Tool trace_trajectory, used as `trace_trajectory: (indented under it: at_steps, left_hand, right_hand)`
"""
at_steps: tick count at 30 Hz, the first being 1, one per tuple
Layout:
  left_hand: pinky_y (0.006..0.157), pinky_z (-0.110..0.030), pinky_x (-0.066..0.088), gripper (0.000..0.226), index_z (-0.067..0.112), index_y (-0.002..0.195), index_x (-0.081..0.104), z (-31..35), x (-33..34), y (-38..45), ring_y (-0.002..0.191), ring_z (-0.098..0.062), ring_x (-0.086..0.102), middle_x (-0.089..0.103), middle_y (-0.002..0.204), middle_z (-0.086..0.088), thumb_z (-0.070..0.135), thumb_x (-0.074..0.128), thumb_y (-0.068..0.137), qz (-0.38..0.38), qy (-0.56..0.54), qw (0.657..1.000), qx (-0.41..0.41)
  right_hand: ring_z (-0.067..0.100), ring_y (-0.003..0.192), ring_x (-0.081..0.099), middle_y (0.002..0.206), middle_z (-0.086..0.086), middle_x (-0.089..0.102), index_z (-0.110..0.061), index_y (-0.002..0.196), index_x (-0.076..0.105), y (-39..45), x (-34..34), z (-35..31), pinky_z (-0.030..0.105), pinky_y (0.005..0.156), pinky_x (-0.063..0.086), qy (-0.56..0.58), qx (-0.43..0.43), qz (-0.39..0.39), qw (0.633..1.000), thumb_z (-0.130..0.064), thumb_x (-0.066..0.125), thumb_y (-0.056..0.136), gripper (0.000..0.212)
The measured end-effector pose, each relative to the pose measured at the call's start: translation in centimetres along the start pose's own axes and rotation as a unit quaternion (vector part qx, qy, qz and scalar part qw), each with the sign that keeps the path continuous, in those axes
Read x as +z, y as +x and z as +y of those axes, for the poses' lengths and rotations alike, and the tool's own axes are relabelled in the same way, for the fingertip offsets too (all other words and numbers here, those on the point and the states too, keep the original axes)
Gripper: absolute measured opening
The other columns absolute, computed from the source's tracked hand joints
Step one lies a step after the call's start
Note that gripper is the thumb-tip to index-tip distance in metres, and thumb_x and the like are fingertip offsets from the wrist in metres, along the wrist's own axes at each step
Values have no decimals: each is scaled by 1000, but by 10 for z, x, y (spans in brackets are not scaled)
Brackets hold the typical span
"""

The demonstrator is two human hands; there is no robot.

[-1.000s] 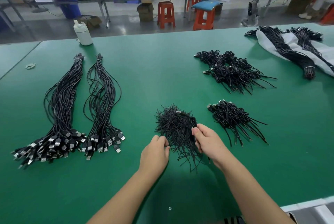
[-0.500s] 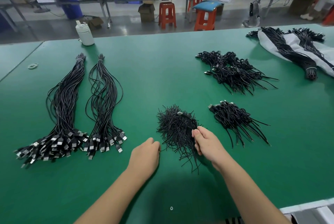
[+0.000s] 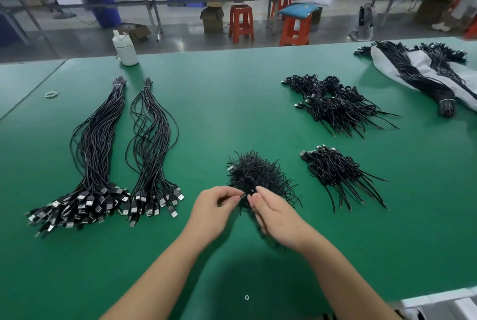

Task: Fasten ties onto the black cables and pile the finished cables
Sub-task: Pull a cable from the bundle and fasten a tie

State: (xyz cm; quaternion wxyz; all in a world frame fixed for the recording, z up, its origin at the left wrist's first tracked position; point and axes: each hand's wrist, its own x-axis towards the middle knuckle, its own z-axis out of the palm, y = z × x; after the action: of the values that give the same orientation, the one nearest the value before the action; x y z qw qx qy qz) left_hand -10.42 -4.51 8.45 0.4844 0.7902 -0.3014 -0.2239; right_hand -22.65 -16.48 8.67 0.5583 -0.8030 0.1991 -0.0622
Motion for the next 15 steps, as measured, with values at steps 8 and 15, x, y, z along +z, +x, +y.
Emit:
trace_trajectory:
  at_steps: [8, 15]
  left_hand:
    - [72, -9, 39, 18, 25, 87, 76, 5, -1, -9, 80, 3, 58, 67, 84, 11, 10, 68, 90, 50, 62, 994, 79]
    - [75, -15, 44, 18, 14, 103, 75, 0, -6, -16, 77, -8, 56, 61, 89, 1, 4, 66, 91, 35, 216, 939, 266]
  right_hand:
    - [10, 58, 38, 65, -7, 43, -18, 89, 50, 1, 5, -3, 31, 59, 36, -50, 1, 7, 999, -27, 34, 107, 26]
    - [12, 52, 33, 61, -7, 38, -15, 82, 34, 2, 8, -4, 35, 52, 33, 43, 20, 9, 999, -25, 33, 108, 27]
